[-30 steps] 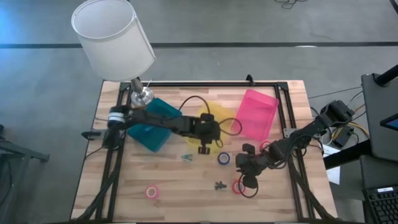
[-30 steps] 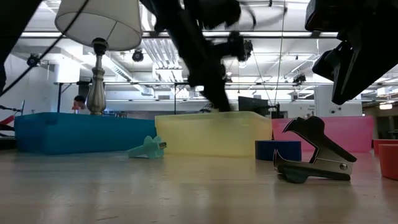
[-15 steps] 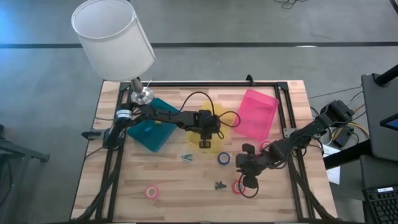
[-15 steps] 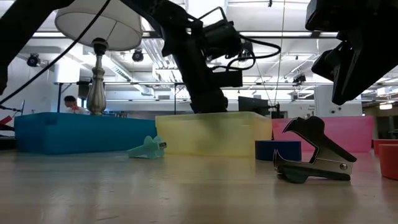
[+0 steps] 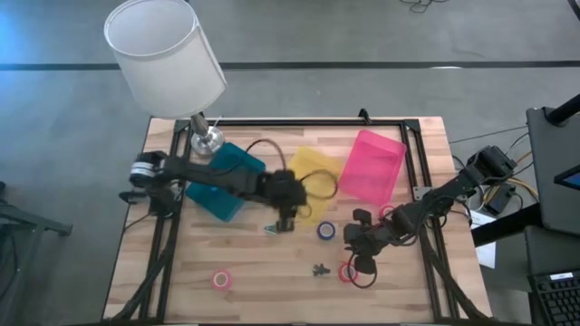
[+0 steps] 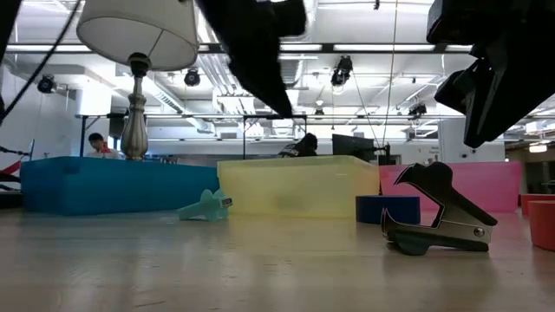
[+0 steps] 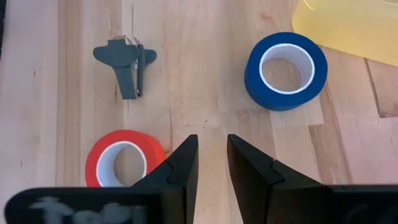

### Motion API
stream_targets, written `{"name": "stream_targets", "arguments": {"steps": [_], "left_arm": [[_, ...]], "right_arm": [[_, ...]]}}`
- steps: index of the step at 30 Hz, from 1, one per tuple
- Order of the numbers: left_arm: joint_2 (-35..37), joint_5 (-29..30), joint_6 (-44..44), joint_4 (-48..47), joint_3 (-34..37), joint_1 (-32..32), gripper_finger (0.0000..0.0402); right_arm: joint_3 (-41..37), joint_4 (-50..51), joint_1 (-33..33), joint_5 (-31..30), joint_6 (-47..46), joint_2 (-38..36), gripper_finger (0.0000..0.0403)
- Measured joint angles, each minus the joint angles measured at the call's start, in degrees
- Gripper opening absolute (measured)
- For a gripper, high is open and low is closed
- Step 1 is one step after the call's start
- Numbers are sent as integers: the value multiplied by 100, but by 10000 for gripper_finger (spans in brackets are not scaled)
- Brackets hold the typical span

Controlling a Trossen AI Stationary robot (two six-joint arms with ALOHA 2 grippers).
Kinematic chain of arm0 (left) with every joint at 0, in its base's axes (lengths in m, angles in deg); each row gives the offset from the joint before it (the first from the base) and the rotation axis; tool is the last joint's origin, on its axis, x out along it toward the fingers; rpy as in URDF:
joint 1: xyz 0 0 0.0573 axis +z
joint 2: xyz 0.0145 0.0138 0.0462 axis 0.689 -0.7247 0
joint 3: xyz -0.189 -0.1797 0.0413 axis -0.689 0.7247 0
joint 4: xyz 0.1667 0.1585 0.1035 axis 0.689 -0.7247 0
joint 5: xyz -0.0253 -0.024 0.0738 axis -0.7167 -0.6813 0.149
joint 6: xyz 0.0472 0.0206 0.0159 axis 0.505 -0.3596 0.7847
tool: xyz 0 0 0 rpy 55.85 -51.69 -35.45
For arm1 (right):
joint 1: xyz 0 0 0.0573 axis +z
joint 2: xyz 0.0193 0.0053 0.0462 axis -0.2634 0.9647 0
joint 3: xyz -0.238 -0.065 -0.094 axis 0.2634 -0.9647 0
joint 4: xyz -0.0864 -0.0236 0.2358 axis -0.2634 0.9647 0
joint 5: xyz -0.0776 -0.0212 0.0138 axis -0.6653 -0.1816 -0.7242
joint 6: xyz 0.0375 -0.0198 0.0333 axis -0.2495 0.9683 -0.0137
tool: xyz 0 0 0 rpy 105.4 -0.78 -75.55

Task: Pick and place Stapler, Stapler remover, tape
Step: Put the light blue staple remover into the yellow bin

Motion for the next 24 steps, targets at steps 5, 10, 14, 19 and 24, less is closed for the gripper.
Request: {"name": "stream_targets", "arguments": {"steps": [5,10,14,19,24], "left_arm": [[184,33,-217,15,767,-684,153],[231,302,-833,366,1412,-1156,154],[228,627,-919,981,1896,-1289,154],[230,777,-1045,1465,2262,-1287,154],[230,779,-1013,1486,2420,-1285,151]], "right_arm": [[-13,-13,0,0,-2,0,79],[-28,0,0,0,-2,0,79],[-28,-13,0,0,-2,0,79],[-28,-13,0,-1,-7,0,79],[-28,-13,-2,-2,-4,0,79]]}}
